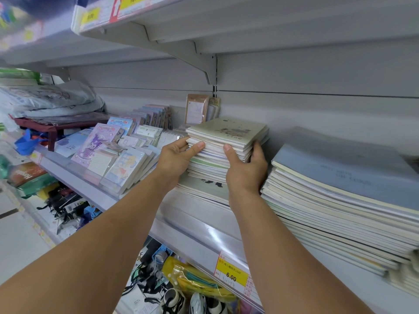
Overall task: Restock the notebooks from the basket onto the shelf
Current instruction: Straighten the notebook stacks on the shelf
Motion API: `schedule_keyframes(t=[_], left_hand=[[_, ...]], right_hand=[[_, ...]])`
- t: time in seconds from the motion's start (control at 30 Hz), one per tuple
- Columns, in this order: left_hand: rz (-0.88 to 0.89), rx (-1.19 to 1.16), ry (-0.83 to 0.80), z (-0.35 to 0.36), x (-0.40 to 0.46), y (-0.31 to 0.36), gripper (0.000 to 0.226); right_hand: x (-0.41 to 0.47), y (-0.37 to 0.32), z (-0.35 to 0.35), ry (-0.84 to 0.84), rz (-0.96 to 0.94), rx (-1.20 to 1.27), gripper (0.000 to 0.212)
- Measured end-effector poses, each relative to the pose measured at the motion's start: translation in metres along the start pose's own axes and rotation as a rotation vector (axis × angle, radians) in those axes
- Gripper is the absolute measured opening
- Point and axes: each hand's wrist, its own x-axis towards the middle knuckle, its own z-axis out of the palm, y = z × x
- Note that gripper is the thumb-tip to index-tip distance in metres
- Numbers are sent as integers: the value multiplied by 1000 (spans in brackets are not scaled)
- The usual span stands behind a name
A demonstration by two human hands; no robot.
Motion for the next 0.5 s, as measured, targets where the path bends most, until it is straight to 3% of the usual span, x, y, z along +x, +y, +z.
schedule_keyframes(t=[0.07, 0.13, 0.2, 0.27, 0.4, 0.5], left_hand=[[-9, -3, -4, -1, 0, 1, 54], [-23, 13, -5, -3, 0, 2, 85], [5, 84, -41, -3, -1, 4, 99], [57, 115, -87, 2, -1, 8, 86], [94, 75, 51, 14, -1, 8, 55], [112, -14, 26, 14, -2, 4, 41]], right_hand=[[0, 0, 0, 1, -6, 3, 67], [-1, 0, 2, -9, -60, -43, 76], [-2, 1, 4, -34, -92, -78, 89], [0, 0, 6, -12, -68, -71, 83], [4, 0, 6, 28, -49, -34, 68], [3, 0, 6, 38, -75, -30, 68]])
